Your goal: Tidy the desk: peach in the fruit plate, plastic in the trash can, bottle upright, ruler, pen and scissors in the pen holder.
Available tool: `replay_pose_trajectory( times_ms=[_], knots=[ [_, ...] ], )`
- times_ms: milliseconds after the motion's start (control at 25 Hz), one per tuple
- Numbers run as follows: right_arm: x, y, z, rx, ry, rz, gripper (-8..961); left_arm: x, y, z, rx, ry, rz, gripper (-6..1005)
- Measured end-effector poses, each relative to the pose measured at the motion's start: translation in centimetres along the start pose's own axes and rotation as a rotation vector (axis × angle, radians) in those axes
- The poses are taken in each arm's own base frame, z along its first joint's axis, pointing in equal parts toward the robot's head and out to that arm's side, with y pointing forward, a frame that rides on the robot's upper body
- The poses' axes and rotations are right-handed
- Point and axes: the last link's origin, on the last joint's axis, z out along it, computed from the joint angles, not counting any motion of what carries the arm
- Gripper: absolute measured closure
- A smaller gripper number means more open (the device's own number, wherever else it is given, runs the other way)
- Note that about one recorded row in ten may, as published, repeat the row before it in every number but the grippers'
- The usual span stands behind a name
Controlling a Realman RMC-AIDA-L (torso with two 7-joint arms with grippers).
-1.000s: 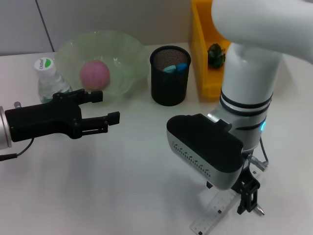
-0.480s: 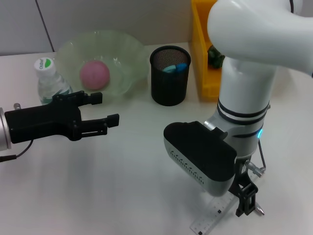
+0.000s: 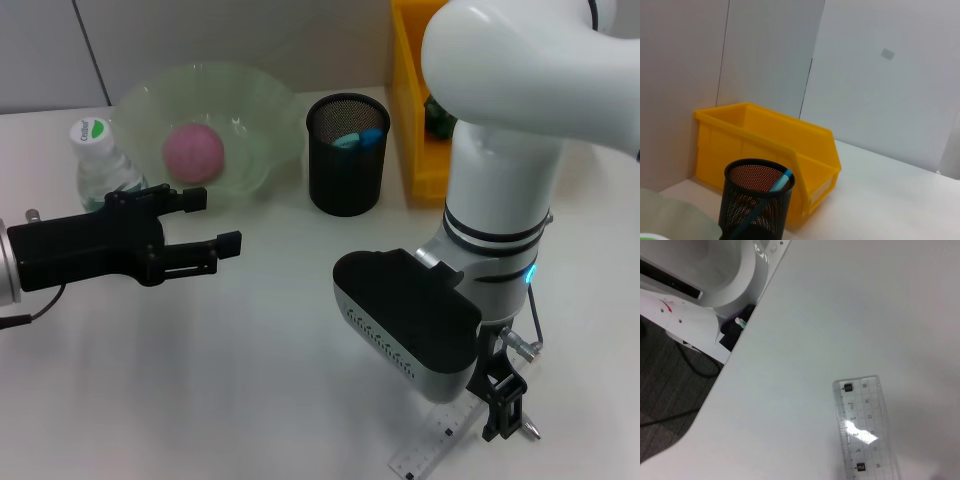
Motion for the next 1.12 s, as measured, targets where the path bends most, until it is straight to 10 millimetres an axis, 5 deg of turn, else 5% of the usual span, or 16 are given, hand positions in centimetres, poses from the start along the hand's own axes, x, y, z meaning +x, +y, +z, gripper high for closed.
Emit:
replay_pose_trajectory(
  times_ms=[1120],
  knots=[
    [0.03,-0.01,0.39,0.003,0.021,-0.009,156,0.11,-0.17,0.06,0.007,-0.004,0.0,167]
  ],
)
